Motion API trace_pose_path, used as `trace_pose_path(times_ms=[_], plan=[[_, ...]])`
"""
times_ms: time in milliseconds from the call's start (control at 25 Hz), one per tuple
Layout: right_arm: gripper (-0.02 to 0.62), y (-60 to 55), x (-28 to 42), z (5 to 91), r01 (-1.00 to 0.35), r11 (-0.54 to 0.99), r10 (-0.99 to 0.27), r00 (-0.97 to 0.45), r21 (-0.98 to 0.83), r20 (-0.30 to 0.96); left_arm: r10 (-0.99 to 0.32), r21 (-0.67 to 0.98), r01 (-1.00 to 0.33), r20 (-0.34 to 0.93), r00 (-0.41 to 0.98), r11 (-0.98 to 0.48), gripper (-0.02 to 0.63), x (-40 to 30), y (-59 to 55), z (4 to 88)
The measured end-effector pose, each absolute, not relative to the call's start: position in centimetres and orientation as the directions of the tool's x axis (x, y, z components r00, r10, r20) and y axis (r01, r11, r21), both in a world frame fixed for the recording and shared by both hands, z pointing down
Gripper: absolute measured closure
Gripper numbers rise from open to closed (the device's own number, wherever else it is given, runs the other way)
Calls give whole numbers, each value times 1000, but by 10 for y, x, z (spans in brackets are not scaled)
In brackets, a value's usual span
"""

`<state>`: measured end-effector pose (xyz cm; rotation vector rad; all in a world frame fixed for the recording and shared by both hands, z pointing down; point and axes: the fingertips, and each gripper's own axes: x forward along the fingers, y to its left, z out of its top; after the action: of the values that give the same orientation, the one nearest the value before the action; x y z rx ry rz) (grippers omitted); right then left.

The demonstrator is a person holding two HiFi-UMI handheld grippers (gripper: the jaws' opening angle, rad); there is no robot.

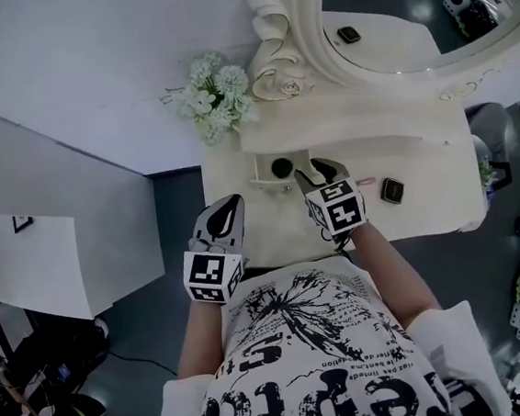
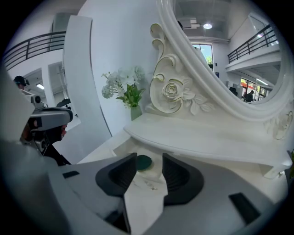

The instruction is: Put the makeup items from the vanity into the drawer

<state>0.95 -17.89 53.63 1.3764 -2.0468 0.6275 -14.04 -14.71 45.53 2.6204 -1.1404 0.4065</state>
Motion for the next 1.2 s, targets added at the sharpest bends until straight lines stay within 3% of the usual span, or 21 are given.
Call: trace_pose_path(times_ms=[320,680,1200], plan=[[390,-136,98,531,-987,158,-729,-124,-10,673,-571,168,-648,347,744,-743,586,-84,-148,466],[332,-75,203,545,-996,-88,-710,51,-17,703,-401,187,-490,370,838,-851,586,24,-128,475],[249,-54,263,618,-956,-282,-615,117,-79,780,-275,204,-393,438,856,-897,586,106,-103,504]])
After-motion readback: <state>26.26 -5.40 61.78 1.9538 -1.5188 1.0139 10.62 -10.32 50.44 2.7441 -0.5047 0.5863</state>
